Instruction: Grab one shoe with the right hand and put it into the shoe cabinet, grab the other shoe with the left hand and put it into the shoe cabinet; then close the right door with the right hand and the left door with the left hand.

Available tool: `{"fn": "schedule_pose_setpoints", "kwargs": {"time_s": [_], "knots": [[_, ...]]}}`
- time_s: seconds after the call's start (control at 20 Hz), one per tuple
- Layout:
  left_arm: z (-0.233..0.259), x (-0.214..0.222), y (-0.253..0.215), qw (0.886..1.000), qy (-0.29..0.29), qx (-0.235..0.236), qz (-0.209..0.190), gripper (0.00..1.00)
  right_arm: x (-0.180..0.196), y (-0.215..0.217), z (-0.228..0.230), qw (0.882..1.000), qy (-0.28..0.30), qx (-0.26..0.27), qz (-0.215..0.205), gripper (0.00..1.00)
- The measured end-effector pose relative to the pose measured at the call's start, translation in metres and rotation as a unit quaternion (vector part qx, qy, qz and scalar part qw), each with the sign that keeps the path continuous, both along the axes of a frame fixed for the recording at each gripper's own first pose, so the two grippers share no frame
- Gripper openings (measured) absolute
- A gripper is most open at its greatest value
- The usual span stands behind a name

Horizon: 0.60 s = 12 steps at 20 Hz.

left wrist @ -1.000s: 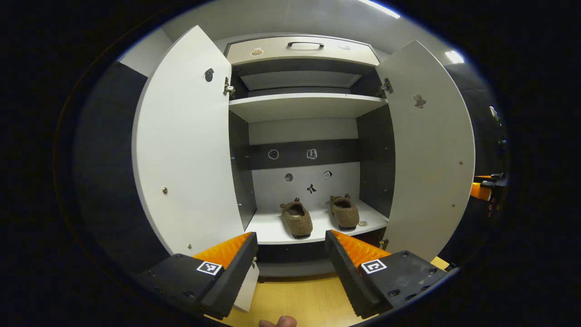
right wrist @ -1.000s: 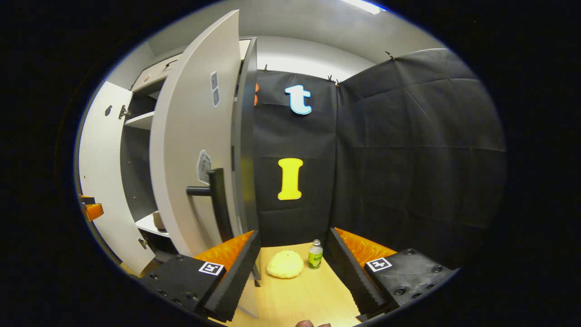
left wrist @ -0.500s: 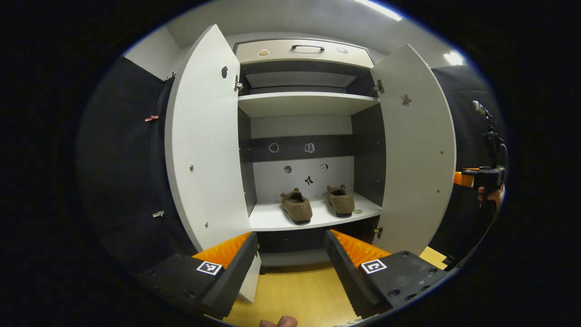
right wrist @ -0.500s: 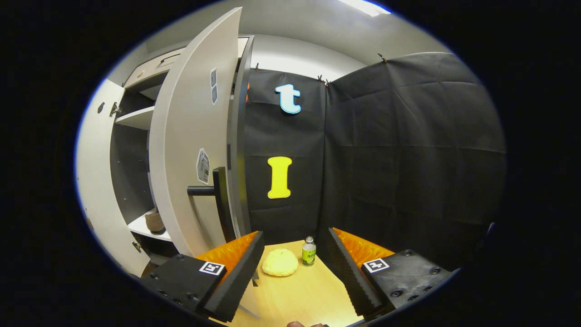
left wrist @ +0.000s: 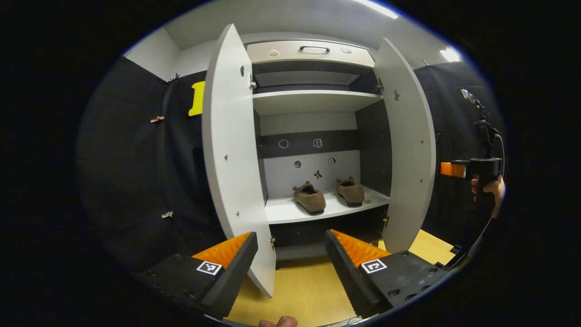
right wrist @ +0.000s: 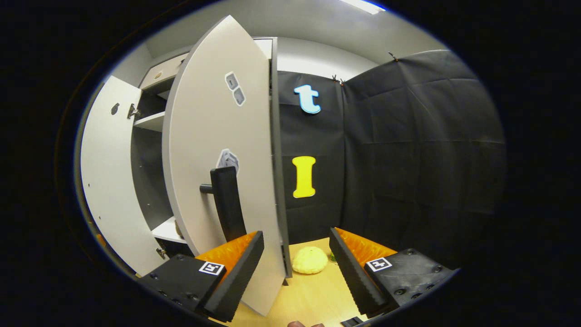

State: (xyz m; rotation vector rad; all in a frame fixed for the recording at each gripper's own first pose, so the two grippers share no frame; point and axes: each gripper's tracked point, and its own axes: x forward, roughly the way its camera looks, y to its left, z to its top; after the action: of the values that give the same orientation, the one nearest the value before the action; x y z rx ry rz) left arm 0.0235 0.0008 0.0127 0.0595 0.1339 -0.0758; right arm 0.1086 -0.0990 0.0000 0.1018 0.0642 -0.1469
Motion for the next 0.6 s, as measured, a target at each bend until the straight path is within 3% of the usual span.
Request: {"fn": "schedule_pose_setpoints", "kwargs": {"time_s": [0.25,0.6], "knots": [[0.005,-0.018,0.040,0.999,-0.004,0.003,0.034,0.95,0.005,0.092,-0.003,0.996,0.007,-0.018,0.090,0.98],[0.004,-0.006,0.111,0.996,-0.016,-0.005,0.089,0.95,-0.021,0.140,-0.004,0.992,0.007,-0.008,0.128,0.98]]}}
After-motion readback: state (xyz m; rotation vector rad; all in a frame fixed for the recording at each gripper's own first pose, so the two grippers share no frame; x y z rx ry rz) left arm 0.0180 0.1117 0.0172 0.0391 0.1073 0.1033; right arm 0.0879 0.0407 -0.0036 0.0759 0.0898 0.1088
